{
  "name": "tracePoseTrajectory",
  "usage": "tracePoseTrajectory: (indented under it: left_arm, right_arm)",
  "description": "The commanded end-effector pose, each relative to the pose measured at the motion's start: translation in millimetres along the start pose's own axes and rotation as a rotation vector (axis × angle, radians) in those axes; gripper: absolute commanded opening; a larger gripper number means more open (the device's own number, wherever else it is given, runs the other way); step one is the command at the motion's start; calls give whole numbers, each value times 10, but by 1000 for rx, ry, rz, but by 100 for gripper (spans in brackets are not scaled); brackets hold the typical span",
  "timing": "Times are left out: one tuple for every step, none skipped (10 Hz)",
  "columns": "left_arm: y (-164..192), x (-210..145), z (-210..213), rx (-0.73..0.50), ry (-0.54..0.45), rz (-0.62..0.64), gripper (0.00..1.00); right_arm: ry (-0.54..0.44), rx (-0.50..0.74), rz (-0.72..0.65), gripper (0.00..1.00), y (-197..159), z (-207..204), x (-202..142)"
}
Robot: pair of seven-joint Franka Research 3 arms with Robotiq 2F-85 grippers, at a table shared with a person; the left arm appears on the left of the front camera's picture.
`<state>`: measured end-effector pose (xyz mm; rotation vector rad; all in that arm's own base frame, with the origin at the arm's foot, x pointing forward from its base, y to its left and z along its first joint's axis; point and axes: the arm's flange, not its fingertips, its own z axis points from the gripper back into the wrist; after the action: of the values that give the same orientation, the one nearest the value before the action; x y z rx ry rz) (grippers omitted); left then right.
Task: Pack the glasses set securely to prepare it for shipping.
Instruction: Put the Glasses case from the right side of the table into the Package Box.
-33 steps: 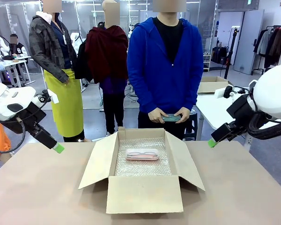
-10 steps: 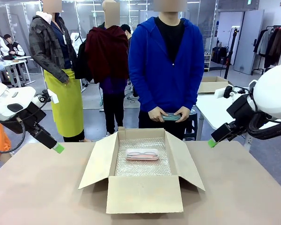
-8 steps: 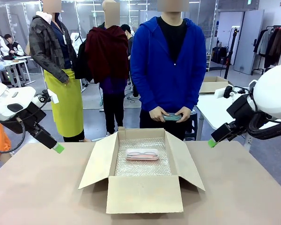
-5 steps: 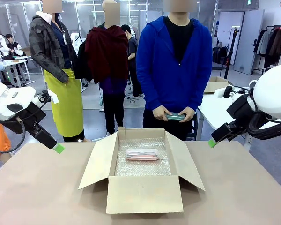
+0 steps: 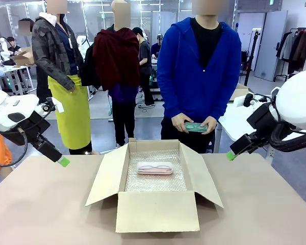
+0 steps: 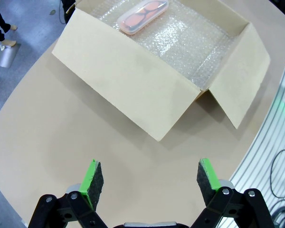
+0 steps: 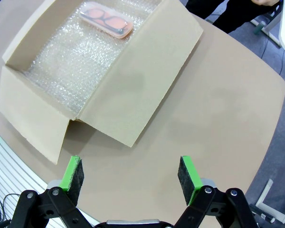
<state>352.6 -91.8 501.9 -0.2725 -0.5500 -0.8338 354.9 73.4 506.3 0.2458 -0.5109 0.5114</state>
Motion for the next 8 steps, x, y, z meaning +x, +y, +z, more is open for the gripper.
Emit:
tracePoseTrajectory:
  left_arm:
    - [9, -13, 14, -11, -9, -3, 100]
    - [9, -13, 14, -11, -9, -3, 100]
    - [9, -13, 14, -11, -9, -3, 100]
    - [9, -13, 14, -11, -9, -3, 100]
    - [9, -13, 14, -11, -9, -3, 100]
    - [9, -13, 14, -11, -9, -3, 100]
    - [9, -13, 14, -11, -9, -3, 100]
    - [9, -13, 14, -11, -9, -3, 100]
  right_arm:
    - [-12, -4, 14, 100, -17, -12, 9]
    - [-12, -4, 14, 100, -17, -12, 9]
    - [-12, -4, 14, 100, -17, -12, 9]
    - [-12, -4, 14, 100, -17, -12, 9]
    - [-12, -4, 14, 100, -17, -12, 9]
    - [-12, -4, 14, 100, -17, -12, 9]
    - [-12, -4, 14, 100, -17, -12, 9]
    - [-12, -4, 14, 100, -17, -12, 9]
